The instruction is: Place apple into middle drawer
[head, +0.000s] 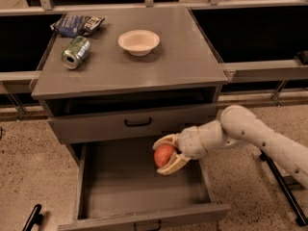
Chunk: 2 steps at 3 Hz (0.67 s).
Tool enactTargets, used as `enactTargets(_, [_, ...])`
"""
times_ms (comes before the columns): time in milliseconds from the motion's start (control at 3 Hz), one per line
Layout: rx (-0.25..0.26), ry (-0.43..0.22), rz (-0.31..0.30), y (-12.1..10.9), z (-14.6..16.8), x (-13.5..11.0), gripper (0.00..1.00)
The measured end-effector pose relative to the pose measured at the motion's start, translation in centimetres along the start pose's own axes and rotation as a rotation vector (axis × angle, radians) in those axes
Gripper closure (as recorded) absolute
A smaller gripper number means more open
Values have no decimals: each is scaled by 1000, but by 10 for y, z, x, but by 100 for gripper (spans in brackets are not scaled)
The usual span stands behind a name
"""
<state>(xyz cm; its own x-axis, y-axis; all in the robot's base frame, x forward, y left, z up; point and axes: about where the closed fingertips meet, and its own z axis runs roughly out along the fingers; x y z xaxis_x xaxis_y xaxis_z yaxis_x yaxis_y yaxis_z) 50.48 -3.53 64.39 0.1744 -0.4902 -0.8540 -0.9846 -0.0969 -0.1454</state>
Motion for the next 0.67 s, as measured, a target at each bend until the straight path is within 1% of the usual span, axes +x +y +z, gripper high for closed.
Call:
enactTargets(333, [-9,165,-58,6,32,44,100])
enactTargets(667, [-17,175,-56,9,39,52,100])
